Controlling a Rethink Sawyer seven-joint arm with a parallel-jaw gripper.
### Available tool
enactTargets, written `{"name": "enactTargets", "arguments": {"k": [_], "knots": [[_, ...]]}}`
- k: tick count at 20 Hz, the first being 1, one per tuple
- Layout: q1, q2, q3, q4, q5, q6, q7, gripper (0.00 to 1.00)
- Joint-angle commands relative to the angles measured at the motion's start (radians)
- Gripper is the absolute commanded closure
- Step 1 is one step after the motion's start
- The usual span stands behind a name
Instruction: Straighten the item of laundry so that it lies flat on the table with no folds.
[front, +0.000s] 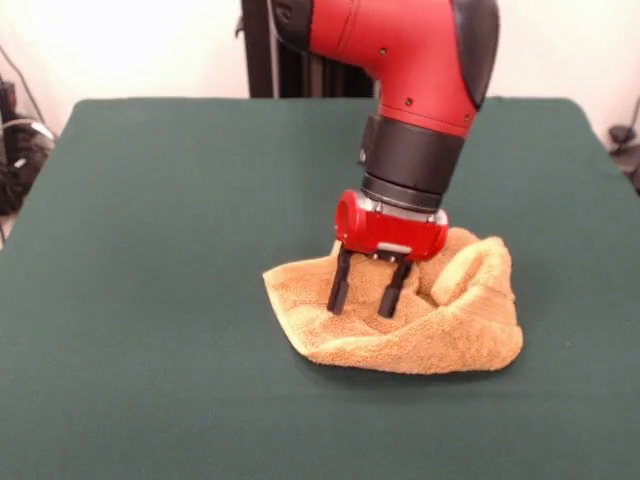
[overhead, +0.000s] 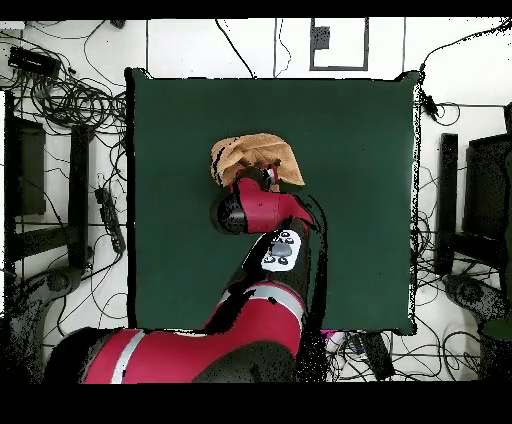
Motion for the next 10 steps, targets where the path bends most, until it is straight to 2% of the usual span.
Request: {"name": "enactTargets", "arguments": {"k": [1,7,10], "knots": [[-0.189,-0.104,0.244,0.119,0.062,0.227,0.163,0.0],[-0.163,-0.138,0.21,0.124,0.074,0.28,0.173,0.0],[-0.112,-0.143,0.134,0.107,0.072,0.276,0.198,0.0]]}}
